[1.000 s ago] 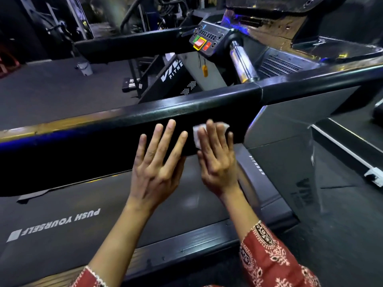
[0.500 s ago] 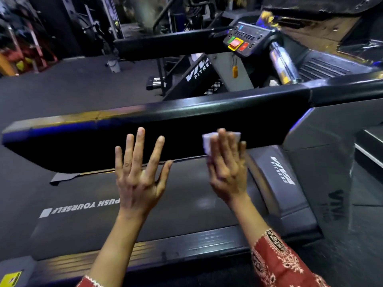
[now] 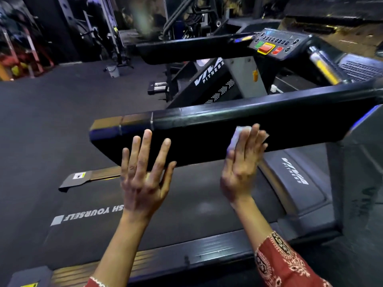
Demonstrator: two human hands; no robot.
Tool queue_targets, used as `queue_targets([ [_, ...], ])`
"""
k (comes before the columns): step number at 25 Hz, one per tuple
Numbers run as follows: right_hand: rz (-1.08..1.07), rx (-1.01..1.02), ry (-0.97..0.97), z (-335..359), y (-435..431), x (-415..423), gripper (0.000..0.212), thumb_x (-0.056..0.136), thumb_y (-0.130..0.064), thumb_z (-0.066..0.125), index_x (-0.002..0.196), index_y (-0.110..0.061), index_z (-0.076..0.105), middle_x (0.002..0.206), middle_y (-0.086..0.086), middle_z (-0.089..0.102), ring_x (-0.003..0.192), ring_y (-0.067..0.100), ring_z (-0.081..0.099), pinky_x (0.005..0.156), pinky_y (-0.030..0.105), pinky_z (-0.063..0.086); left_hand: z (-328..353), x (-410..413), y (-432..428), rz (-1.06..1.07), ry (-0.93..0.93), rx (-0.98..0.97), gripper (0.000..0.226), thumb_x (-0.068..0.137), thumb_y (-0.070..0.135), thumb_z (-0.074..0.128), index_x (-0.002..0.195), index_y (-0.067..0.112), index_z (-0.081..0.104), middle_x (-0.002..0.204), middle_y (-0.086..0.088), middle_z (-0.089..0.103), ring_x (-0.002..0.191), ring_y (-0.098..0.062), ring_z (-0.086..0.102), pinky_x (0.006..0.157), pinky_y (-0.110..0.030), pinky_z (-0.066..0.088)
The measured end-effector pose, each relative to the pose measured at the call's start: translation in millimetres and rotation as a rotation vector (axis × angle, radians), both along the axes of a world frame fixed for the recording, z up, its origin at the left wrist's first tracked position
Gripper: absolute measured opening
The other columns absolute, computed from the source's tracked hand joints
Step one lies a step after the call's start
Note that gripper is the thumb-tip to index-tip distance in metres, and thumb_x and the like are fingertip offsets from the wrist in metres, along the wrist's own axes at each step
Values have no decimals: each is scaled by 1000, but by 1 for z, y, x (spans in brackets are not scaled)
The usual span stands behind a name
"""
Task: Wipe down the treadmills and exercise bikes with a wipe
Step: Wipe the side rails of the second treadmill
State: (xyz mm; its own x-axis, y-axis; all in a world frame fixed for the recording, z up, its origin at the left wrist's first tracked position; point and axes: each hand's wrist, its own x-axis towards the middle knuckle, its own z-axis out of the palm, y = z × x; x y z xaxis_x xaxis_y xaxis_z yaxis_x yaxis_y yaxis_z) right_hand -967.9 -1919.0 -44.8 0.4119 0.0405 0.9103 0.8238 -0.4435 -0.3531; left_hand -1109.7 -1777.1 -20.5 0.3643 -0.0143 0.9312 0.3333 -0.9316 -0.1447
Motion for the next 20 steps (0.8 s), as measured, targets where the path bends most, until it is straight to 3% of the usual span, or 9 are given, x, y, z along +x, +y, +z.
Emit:
queue_targets([
  [2,104,59,56,30,32,-26,54,105,-22,22,153,-24,-3,159,-11,-14,147,19,-10,118,42,-6,3,-11,12,-21,-23,-23,49,94,29,60,139,17,44,148,-17,29,145,-21,17,115,-42,20],
  [5,182,-219,-280,10,54,-48,58,103,-17,32,154,-20,5,161,-5,-5,148,20,-1,119,40,-1,7,-30,33,-40,-58,-52,49,94,29,59,139,16,43,146,-18,31,146,-20,15,116,-41,19],
  [6,144,-258,-291,-7,52,-48,58,102,-17,34,154,-20,7,161,-5,-3,148,19,1,119,39,0,7,-37,41,-48,-60,-66,50,94,29,60,139,16,43,146,-18,31,146,-20,15,116,-41,18],
  [9,85,-125,-26,-30,61,-74,58,104,-17,32,154,-22,3,161,-5,-6,148,21,-3,120,40,2,5,-48,57,-87,-43,-91,51,95,29,59,140,14,40,147,-16,31,146,-20,15,117,-41,19],
  [10,106,-140,-29,-26,72,-86,60,102,-15,34,154,-22,3,161,-5,-7,148,21,-3,120,40,2,4,-49,60,-105,-34,-91,51,95,29,59,140,14,40,147,-16,31,146,-20,15,116,-41,19],
  [14,90,-360,-403,28,94,-85,64,99,-16,42,153,-20,8,160,-5,1,147,16,4,119,40,1,11,-56,74,-196,-10,-103,52,95,29,57,141,15,38,147,-16,32,145,-21,19,116,-42,22],
  [18,7,-140,-112,36,85,-84,55,106,-21,29,154,-19,3,160,-4,-4,148,23,1,119,48,4,18,-57,81,-222,2,-82,52,96,31,57,142,14,38,148,-13,33,143,-21,23,115,-43,24],
  [20,79,-173,-102,27,96,-110,53,105,-22,30,154,-17,10,161,1,1,148,28,3,119,49,6,19,-58,78,-237,-4,-107,51,98,30,53,143,15,34,149,-7,31,143,-20,23,115,-42,24],
])
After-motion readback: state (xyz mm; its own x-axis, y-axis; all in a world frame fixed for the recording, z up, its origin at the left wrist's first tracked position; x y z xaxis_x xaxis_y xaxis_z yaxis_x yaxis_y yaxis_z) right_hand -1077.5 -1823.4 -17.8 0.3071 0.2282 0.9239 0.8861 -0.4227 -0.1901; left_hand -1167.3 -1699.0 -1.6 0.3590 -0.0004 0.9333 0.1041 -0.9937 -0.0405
